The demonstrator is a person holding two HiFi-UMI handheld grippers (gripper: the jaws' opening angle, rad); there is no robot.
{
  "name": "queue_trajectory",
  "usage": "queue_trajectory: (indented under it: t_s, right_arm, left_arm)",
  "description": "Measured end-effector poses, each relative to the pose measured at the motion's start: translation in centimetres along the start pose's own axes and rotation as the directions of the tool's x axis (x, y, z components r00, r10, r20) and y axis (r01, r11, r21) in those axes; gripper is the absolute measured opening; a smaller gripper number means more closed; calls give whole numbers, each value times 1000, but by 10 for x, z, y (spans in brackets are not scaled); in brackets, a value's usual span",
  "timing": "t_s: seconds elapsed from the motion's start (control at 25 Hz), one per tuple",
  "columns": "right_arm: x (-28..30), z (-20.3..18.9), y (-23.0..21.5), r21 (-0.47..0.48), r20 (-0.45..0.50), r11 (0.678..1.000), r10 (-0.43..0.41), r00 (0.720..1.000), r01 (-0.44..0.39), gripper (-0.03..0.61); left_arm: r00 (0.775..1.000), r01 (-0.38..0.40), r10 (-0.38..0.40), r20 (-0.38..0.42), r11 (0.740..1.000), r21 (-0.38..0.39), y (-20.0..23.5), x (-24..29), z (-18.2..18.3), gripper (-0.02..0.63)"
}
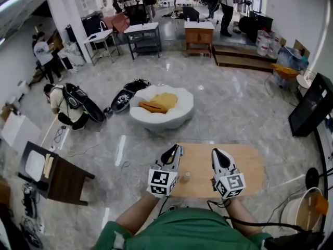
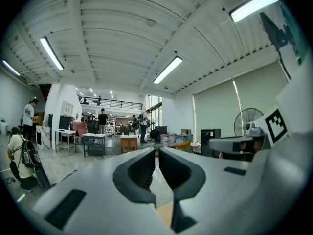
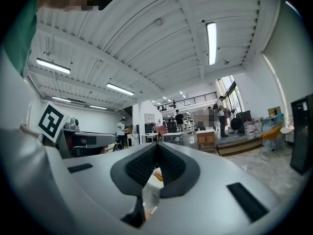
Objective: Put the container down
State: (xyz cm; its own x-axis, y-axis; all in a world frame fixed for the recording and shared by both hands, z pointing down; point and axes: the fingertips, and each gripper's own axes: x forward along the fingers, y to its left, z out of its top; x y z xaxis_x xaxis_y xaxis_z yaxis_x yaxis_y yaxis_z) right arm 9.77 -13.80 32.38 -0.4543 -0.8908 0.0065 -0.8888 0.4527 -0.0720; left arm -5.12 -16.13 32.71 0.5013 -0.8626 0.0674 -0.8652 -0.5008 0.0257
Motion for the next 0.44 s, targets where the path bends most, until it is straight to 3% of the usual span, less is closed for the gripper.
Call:
queue_trajectory:
  t_s: [0.44]
  right_arm:
    - [-7, -2, 3, -7, -6, 1000, 8, 1000, -8, 22]
  left_arm:
    - [1000, -9, 9, -26, 1000, -8, -4, -7, -9, 38]
